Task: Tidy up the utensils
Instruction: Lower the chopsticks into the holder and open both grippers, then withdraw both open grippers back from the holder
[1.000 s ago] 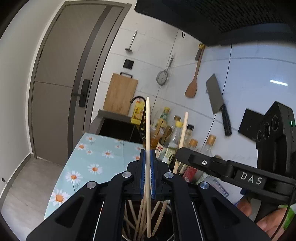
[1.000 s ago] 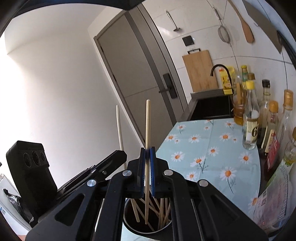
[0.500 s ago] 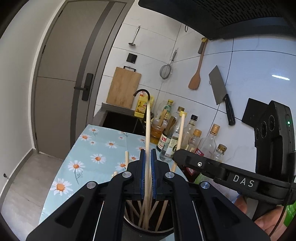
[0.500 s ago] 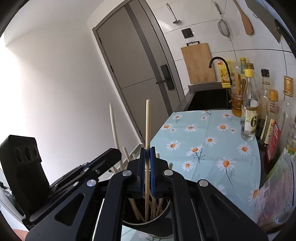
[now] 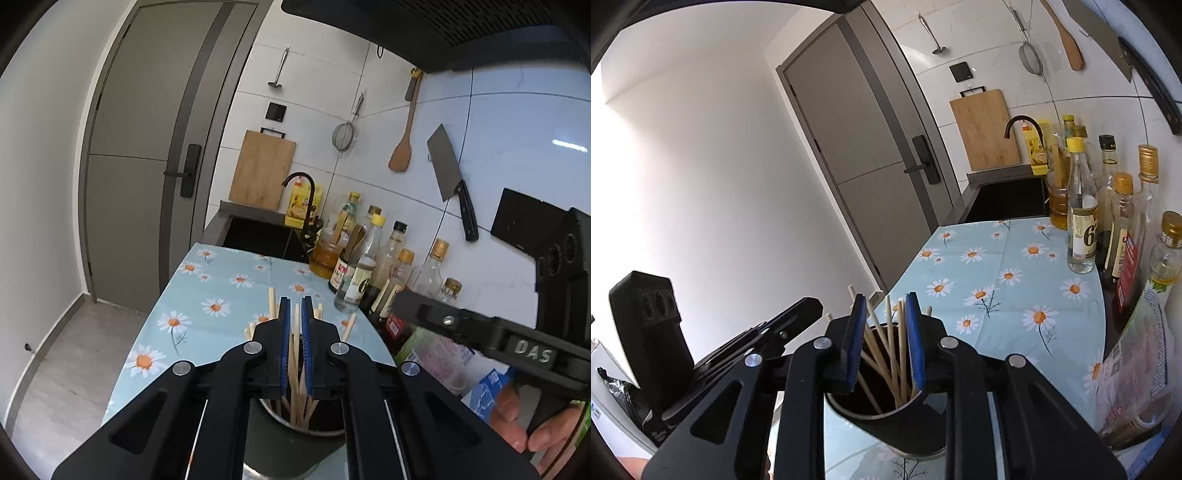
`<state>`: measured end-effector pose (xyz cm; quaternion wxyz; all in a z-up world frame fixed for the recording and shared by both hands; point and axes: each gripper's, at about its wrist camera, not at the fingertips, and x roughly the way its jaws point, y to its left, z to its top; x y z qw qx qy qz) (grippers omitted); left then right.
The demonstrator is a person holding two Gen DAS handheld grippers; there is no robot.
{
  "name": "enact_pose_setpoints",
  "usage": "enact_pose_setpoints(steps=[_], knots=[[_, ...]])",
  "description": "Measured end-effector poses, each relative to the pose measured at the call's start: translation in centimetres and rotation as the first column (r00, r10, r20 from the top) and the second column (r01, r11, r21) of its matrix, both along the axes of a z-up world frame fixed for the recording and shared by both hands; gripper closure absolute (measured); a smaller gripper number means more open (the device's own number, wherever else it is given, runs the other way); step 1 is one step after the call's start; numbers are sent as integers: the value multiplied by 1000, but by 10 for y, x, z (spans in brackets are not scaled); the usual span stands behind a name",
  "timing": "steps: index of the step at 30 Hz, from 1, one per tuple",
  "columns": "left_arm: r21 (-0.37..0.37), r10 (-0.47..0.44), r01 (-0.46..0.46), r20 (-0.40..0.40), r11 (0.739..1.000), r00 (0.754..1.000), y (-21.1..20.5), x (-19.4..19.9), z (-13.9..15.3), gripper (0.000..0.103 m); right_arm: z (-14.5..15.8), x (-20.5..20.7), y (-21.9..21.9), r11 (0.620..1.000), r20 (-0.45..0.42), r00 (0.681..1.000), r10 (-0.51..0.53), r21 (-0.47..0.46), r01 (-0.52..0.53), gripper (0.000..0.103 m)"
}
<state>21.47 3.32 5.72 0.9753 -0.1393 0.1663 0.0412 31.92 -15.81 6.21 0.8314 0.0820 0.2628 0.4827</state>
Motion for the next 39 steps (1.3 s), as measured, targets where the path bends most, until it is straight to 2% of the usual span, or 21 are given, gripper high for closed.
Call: enact_pose_setpoints(steps=[1,2,3,5,10,14,18,20,22,25,29,31,33,34,37,38,39], knots=[[2,-3,3,-2,1000,1000,-1,-3,1,93,1,-4,-4,1000,6,1000,0,-1,0,76],[7,-1,1,-3,1000,1000,-2,-6,2,82,2,-7,-8,1000,15,1000,-2,-7,2,74],[20,6,-5,-5,1000,1000,-4,-11,4,79,4,-12,-12,1000,29,1000,-7,-16,8,72],[52,14,-14,0,999,1000,-9,-19,7,79,6,-19,-18,999,46,999,-9,-34,11,69],[102,3,-1,-17,995,1000,-22,-37,12,79,6,-37,-32,997,67,998,1,-78,5,68],[113,-20,25,-43,993,999,-31,-50,14,78,6,-53,-43,994,85,996,18,-106,-9,67],[139,-45,55,-77,989,996,-40,-63,10,78,4,-72,-56,991,98,995,32,-135,-19,59],[143,-62,76,-100,987,993,-45,-68,7,78,3,-78,-60,989,102,994,38,-149,-23,59],[139,-74,91,-124,986,990,-49,-74,3,77,0,-86,-66,986,104,994,42,-165,-25,53],[126,-82,103,-159,987,984,-53,-82,-3,60,-6,-92,-73,983,90,995,36,-180,-20,42],[113,-82,107,-200,988,976,-55,-93,-13,60,-17,-98,-82,979,74,997,29,-204,-13,36],[95,-89,112,-222,989,971,-53,-97,-18,59,-24,-101,-85,978,61,998,31,-210,-18,29],[93,-89,112,-226,989,970,-53,-100,-20,53,-28,-103,-87,976,62,998,23,-217,-9,26],[90,-91,114,-221,989,971,-52,-103,-20,50,-30,-103,-88,975,62,998,18,-223,-4,21],[89,-97,120,-227,989,969,-52,-105,-22,47,-37,-104,-91,974,52,999,4,-225,8,16],[87,-99,123,-235,989,967,-52,-105,-24,43,-39,-105,-92,975,44,999,4,-224,5,14],[82,-101,124,-240,989,965,-51,-106,-26,40,-42,-105,-93,974,35,999,4,-226,4,9]])
